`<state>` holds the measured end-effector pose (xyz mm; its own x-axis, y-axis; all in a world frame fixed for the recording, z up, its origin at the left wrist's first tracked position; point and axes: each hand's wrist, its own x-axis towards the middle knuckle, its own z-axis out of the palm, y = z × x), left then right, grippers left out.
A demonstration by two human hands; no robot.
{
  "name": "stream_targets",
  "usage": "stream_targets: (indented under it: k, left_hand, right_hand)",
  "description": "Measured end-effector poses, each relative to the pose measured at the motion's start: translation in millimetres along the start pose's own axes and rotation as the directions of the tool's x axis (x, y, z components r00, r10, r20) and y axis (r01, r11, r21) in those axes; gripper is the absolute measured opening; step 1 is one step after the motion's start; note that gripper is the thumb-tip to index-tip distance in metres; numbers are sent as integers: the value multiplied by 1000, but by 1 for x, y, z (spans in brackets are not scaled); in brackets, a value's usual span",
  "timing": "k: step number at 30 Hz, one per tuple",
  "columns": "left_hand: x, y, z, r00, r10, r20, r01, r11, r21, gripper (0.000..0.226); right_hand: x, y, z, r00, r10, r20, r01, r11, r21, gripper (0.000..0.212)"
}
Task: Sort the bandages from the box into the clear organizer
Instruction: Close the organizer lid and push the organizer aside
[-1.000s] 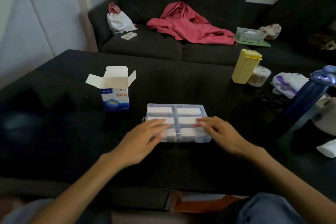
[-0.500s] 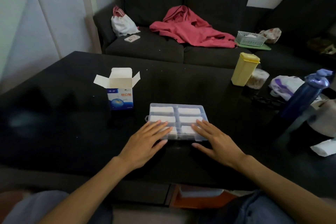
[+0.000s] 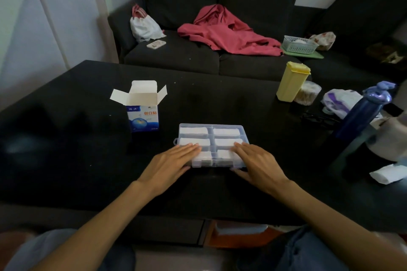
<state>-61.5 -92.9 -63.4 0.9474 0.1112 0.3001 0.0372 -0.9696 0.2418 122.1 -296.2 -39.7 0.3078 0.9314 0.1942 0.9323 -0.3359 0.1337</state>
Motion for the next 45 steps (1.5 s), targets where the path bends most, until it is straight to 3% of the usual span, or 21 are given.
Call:
stream_targets:
  k: [5,9,19,30,33,35,38,45]
  left_hand:
    - [1,-15,1,989,129,-72,-119,985,122,66]
    - [-2,-15,11,981,143,-129,-124,981,148,63]
    - [1,-20,11,986,67,-150,-81,993,-90,51]
    - [11,-17,13,981,112,-161,-96,990,101,63]
    - [13,-19,11,978,131,-162,-110,985,131,62]
    - [17,-19,8,983,89,-163,-83,996,43,55]
    - [25,-22,-1,993,-5,-122,-7,995,-101,45]
    - [23,-25,1,999,3,-32,-4,1000,-18,49]
  right_hand:
    - [4,-5,15,993,-49,-106,38,994,-102,58]
    - [2,-5,21,977,-106,-186,88,991,-100,52]
    - [7,3,21,978,-144,-152,128,985,-112,56]
    - [14,5,18,993,-93,-78,87,993,-82,62]
    - [18,11,11,993,-121,4,121,991,-52,62]
    - [21,18,7,989,-126,75,127,992,-14,60]
    - [27,22,0,994,-96,55,93,994,52,54]
    - [24,17,16,995,-101,25,102,994,-25,58]
